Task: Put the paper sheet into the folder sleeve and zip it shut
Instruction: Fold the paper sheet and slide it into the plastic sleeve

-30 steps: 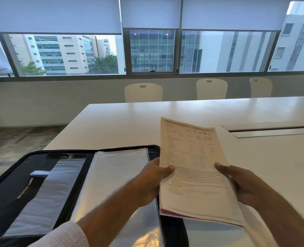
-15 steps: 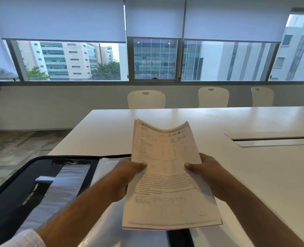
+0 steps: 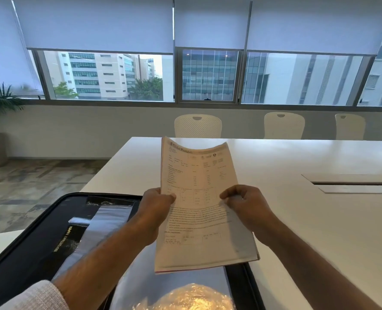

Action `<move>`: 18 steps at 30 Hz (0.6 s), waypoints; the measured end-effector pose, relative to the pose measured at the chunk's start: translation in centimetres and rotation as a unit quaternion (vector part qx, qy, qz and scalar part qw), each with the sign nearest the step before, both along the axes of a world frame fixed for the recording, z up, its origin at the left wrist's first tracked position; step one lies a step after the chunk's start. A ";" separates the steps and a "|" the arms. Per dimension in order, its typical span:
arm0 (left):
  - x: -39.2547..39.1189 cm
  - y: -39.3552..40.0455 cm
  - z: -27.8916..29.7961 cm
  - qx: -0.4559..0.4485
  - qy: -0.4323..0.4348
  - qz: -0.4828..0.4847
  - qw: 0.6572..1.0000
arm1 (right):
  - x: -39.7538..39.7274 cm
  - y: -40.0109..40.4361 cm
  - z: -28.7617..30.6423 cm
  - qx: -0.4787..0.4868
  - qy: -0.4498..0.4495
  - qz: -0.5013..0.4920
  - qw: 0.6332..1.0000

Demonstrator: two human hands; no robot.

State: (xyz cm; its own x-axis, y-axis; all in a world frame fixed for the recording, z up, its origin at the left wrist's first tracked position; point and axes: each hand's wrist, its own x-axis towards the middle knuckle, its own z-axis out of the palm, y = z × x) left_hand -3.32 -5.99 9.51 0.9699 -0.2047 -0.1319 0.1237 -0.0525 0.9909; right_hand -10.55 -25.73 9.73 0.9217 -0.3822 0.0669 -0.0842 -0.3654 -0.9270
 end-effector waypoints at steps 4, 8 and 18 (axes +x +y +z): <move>-0.8 -0.5 0.3 0.001 -0.069 -0.003 0.998 | 0.9 1.6 0.2 -0.007 0.020 0.039 0.999; -1.4 -0.8 0.8 0.001 -0.103 -0.025 0.994 | 1.5 2.7 0.6 -0.043 0.021 0.031 0.998; -2.6 -2.2 1.7 0.019 -0.155 -0.060 0.986 | 1.1 5.1 2.2 -0.105 -0.025 0.024 0.994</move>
